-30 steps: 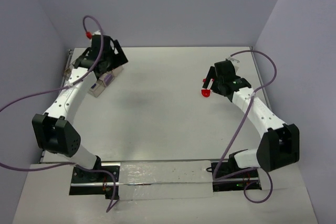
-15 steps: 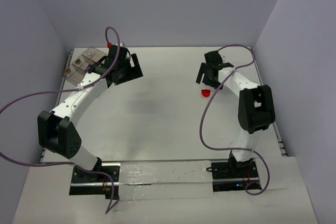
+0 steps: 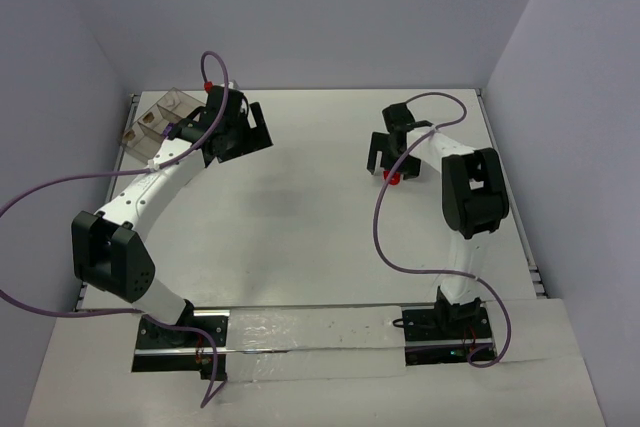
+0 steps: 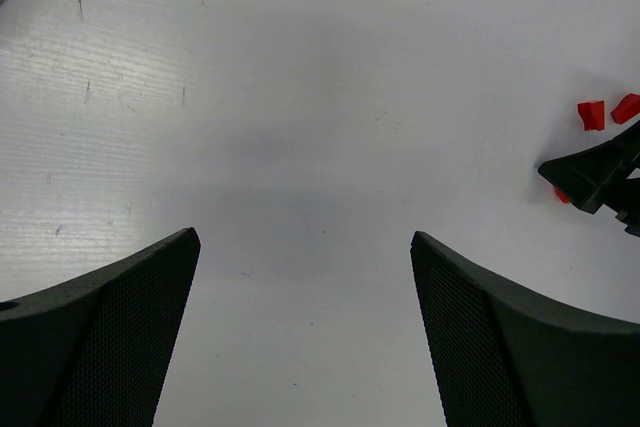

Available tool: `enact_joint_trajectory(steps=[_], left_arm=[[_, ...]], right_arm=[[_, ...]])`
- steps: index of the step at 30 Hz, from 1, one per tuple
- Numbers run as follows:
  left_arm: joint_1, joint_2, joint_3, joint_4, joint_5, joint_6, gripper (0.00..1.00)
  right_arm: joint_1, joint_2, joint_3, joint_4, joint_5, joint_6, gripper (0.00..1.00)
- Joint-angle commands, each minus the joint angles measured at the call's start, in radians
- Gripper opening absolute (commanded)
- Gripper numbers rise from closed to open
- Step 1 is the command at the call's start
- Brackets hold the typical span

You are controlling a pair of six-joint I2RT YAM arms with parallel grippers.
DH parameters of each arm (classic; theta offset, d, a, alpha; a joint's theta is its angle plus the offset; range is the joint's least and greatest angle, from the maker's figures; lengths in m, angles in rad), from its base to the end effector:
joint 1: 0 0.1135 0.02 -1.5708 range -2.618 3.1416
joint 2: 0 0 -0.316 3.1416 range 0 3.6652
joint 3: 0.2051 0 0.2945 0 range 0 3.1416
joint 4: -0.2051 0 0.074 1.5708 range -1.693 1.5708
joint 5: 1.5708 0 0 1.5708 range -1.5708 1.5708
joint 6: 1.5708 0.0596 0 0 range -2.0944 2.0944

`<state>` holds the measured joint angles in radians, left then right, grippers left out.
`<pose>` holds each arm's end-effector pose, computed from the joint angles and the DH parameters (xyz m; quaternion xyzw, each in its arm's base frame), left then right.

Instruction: Sort the legos into containers by color

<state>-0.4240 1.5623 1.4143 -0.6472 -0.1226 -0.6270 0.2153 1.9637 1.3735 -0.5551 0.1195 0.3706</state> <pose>0.3717 -0.1598 0.3512 -0.1167 0.9169 -0.1403 0.3550 0.4596 0.0932 0.1735 0.0883 0.9718 0.0050 0.2186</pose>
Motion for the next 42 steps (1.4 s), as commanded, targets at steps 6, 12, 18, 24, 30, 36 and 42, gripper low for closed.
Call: enact_joint_trajectory(steps=[6,12,18,24,30,36,42], left_arm=[[-0.010,-0.002,0.046,-0.012,-0.015,-0.010,0.94],[-0.012,0.012,0.060,-0.028,-0.026,-0.010,0.94],[-0.012,0.017,0.049,-0.021,-0.033,-0.016,0.94],[-0.012,0.018,0.040,-0.018,-0.020,-0.026,0.93],[-0.012,0.005,0.040,-0.041,-0.079,-0.019,0.94],[-0.005,-0.020,0.018,-0.045,-0.086,-0.045,0.94],[0.011,-0.068,-0.010,-0.071,-0.153,-0.071,0.94]], right_arm=[[-0.008,0.048,0.076,-0.015,-0.033,-0.069,0.97],[-0.008,0.047,0.058,-0.005,-0.018,-0.069,0.78],[0.000,-0.010,0.018,0.009,-0.015,-0.056,0.49],[0.031,-0.097,0.000,0.013,-0.036,-0.028,0.40],[0.161,-0.121,0.046,-0.009,-0.054,-0.001,0.41],[0.334,-0.018,0.165,-0.031,-0.059,0.029,0.42],[0.438,0.144,0.342,-0.056,-0.054,0.055,0.43]])
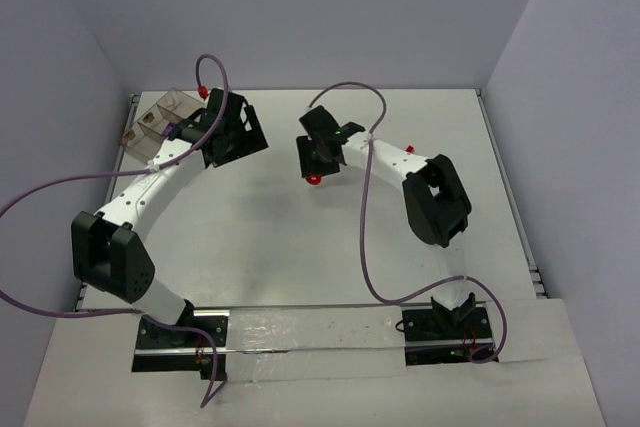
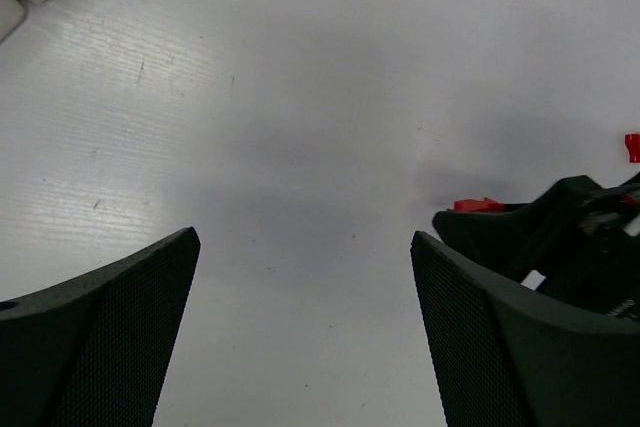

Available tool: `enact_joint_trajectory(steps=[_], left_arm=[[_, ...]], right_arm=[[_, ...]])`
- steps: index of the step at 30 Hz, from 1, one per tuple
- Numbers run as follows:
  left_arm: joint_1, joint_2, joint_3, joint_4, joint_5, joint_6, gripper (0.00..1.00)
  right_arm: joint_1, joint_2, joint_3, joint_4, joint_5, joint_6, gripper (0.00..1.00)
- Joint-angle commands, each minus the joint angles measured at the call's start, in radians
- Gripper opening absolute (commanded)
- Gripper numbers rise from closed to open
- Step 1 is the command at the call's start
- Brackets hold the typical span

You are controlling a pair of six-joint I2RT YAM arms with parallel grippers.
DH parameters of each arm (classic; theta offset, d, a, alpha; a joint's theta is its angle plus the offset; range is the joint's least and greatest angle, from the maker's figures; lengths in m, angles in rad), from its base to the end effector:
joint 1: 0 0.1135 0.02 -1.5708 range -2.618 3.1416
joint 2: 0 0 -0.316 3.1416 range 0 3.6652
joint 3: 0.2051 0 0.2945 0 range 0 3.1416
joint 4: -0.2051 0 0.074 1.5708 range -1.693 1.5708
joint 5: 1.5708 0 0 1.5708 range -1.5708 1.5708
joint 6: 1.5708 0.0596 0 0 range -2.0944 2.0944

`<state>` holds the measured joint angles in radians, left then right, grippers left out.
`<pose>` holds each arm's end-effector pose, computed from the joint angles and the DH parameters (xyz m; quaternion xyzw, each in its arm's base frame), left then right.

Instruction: Sort the legos into containers by color

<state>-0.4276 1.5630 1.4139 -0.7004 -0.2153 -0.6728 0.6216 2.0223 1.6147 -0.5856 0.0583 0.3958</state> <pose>0.3683 -0.1538 0.3467 -0.1514 0.9186 -0.0977 0.3516 0.4241 0.2996 0.2268 -0.0997 0.9530 0.1142 0.2622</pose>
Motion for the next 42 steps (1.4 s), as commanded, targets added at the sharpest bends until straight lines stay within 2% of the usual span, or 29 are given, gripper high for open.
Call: enact_joint_trajectory(steps=[1,3,6,7,8,10,13,16,21,26,30,33,38,42], left_arm=[[0.020,-0.079,-0.016,-0.019,-0.066,-0.027,0.94],[0.026,-0.094,-0.026,-0.019,-0.069,-0.028,0.94],[0.029,-0.100,-0.033,-0.021,-0.062,-0.034,0.94],[0.029,-0.099,-0.034,-0.021,-0.062,-0.035,0.94],[0.029,-0.098,-0.038,-0.021,-0.058,-0.037,0.94],[0.030,-0.098,-0.040,-0.022,-0.050,-0.042,0.94],[0.030,-0.097,-0.040,-0.020,-0.046,-0.044,0.94],[0.030,-0.093,-0.041,-0.017,-0.044,-0.042,0.94],[0.028,-0.082,-0.048,-0.005,-0.017,-0.033,0.95],[-0.012,-0.032,-0.056,0.039,0.039,0.042,0.94],[-0.088,0.097,0.023,0.021,0.047,0.094,0.94],[-0.154,0.192,0.082,0.008,0.023,0.129,0.91],[-0.201,0.308,0.138,0.013,0.017,0.169,0.84],[-0.216,0.379,0.172,0.034,0.054,0.226,0.83]], right_arm=[[0.043,0.110,0.125,-0.029,0.008,0.033,0.44],[0.056,0.150,0.159,-0.036,0.011,0.038,0.45],[0.063,0.183,0.178,-0.040,0.009,0.044,0.54],[0.063,0.184,0.179,-0.040,0.009,0.045,0.54],[0.064,0.193,0.181,-0.040,0.009,0.048,0.58],[0.066,0.191,0.175,-0.042,0.007,0.050,0.77],[0.066,0.171,0.173,-0.048,0.009,0.049,0.90],[0.064,0.117,0.177,-0.062,0.012,0.041,0.95],[0.037,-0.029,0.108,-0.063,0.051,0.026,0.96],[-0.075,-0.299,-0.161,-0.003,0.072,0.026,0.96],[-0.207,-0.521,-0.396,0.017,0.091,0.035,0.97],[-0.305,-0.650,-0.509,0.018,0.114,0.037,0.97],[-0.380,-0.763,-0.588,0.010,0.131,0.041,0.97],[-0.382,-0.780,-0.597,0.007,0.119,0.054,0.97]])
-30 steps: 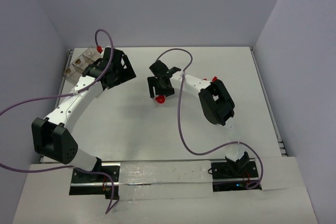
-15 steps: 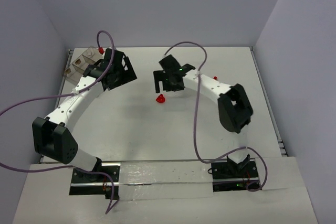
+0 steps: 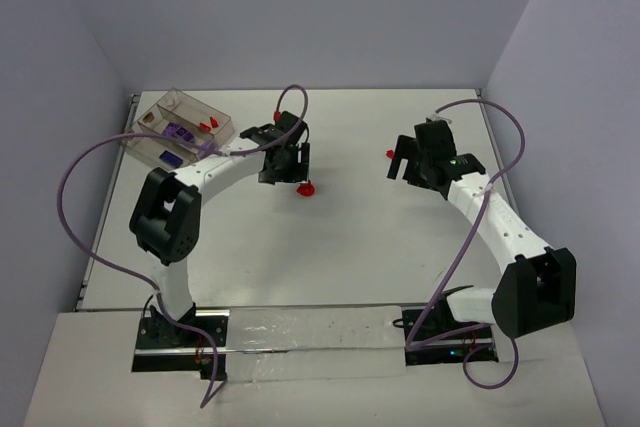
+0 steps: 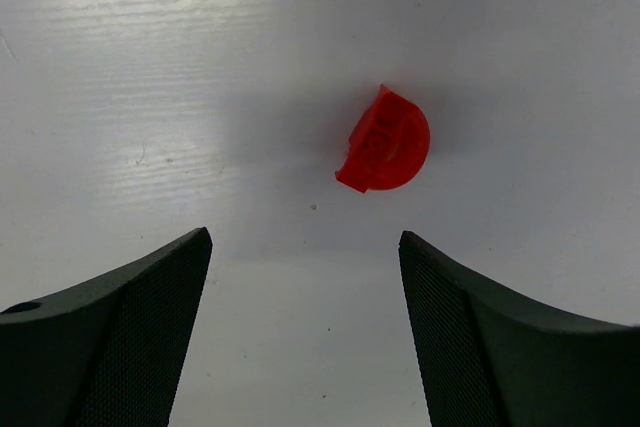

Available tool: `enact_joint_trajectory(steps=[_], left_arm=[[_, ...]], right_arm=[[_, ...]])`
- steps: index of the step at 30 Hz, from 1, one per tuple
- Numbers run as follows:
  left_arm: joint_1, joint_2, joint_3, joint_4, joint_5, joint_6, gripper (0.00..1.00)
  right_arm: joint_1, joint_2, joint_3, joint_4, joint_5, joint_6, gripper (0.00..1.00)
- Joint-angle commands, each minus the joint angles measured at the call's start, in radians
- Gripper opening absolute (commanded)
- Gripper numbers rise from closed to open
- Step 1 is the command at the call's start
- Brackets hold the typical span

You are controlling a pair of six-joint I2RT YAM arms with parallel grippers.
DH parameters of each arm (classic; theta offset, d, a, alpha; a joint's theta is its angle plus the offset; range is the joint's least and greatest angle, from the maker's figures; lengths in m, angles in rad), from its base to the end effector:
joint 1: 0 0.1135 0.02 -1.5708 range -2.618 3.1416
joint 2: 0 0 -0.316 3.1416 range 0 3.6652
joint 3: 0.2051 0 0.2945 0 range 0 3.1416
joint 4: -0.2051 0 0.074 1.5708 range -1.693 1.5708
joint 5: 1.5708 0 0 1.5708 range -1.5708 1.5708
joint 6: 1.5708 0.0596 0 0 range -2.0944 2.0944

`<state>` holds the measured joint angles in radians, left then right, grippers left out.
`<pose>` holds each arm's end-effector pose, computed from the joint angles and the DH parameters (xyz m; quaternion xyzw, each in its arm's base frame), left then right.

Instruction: Sort the legos into containers by color

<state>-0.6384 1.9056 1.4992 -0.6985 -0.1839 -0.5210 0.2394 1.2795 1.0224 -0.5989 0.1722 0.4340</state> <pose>0.3855 -0.2725 0.2346 0.0357 0.9685 -0.0512 0.2413 0.3039 0.0637 0.3006 0.1206 0.9260 0.0391 0.3556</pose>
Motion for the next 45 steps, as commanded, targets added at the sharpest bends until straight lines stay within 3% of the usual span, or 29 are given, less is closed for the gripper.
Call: enact_joint_trajectory(steps=[1,5,8,13,25,32,41,45], left_arm=[[-0.012,0.048,0.096,0.031,0.026,0.089,0.87],[-0.043,0.113,0.160,0.010,0.031,0.160,0.95],[-0.058,0.147,0.192,0.004,0.037,0.185,0.95],[-0.076,0.220,0.243,-0.016,0.009,0.207,0.86],[-0.096,0.286,0.248,-0.024,-0.053,0.231,0.78],[-0.096,0.290,0.225,-0.011,-0.076,0.236,0.64],[-0.095,0.278,0.217,-0.009,-0.102,0.233,0.38],[-0.096,0.264,0.218,-0.009,-0.117,0.231,0.32]], right_arm=[[0.000,-0.036,-0.004,0.021,0.001,0.017,0.97],[0.000,-0.023,0.002,0.023,-0.011,0.019,0.97],[0.000,-0.016,0.009,0.022,-0.018,0.018,0.97],[0.001,-0.013,0.013,0.018,-0.020,0.016,0.97],[0.000,0.004,0.018,0.019,-0.020,0.014,0.97],[0.001,0.012,0.022,0.019,-0.025,0.013,0.97],[0.001,0.012,0.027,0.016,-0.026,0.017,0.97],[0.001,0.012,0.028,0.016,-0.027,0.016,0.97]])
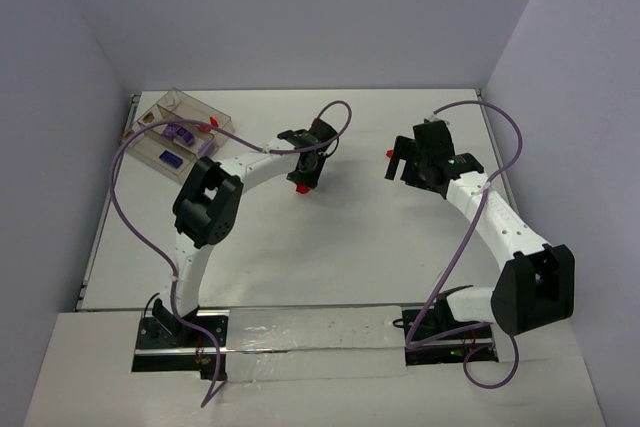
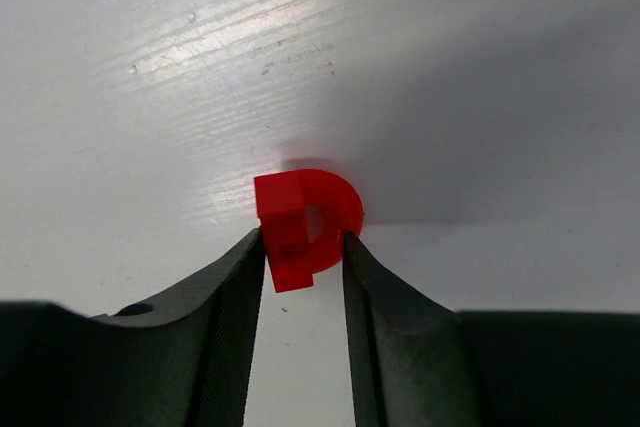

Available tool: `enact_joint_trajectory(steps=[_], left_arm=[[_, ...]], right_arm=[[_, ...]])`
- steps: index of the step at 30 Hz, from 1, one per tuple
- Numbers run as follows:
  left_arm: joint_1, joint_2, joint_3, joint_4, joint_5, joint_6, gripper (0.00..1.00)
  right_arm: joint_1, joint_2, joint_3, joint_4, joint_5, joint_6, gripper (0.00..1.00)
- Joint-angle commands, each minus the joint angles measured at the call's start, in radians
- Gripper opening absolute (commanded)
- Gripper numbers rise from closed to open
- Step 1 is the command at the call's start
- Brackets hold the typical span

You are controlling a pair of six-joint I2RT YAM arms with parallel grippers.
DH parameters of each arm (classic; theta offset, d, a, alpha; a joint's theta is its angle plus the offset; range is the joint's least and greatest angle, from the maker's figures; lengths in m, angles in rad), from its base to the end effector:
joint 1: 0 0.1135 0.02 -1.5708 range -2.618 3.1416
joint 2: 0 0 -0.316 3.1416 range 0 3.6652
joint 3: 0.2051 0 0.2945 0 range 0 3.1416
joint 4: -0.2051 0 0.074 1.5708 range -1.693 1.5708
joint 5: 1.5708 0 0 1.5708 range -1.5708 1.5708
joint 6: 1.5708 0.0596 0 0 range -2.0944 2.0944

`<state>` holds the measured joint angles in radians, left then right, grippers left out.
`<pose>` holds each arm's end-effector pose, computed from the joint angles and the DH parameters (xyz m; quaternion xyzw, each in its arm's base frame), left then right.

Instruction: Sort the legos into containers by color

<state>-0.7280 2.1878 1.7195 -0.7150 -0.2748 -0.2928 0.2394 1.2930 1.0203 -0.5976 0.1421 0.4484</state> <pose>0.4115 -0.3451 0.1730 0.1841 0.9548 0.0241 0.2321 0.3060 0.0660 0.2958 0.1220 0.9293 0.0526 0.3447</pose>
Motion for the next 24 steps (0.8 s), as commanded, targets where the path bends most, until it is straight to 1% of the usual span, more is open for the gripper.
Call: enact_joint_trajectory(steps=[1,10,14,20,21,23,24], left_arm=[[-0.007,-0.023,0.000,0.003,-0.029,0.002,0.32],[0.010,-0.096,0.034,-0.024,-0.025,-0.005,0.30],[0.012,-0.089,0.049,-0.038,-0.012,-0.002,0.32],[0.013,-0.097,0.034,-0.025,-0.012,-0.014,0.28],[0.015,-0.097,0.034,-0.027,-0.011,-0.014,0.30],[0.016,-0.094,0.041,-0.031,-0.011,-0.014,0.44],[0.016,-0.092,0.042,-0.032,-0.011,-0.014,0.49]], right_arm=[[0.001,-0.001,0.031,0.015,0.001,0.002,0.97],[0.001,-0.002,0.031,0.017,0.001,0.001,0.97],[0.001,0.002,0.031,0.021,-0.010,0.003,0.97],[0.001,-0.003,0.031,0.018,-0.001,-0.002,0.97],[0.001,-0.003,0.031,0.016,-0.001,-0.003,0.97],[0.001,-0.003,0.031,0.018,-0.003,-0.002,0.97],[0.001,-0.003,0.031,0.019,-0.006,-0.002,0.97]])
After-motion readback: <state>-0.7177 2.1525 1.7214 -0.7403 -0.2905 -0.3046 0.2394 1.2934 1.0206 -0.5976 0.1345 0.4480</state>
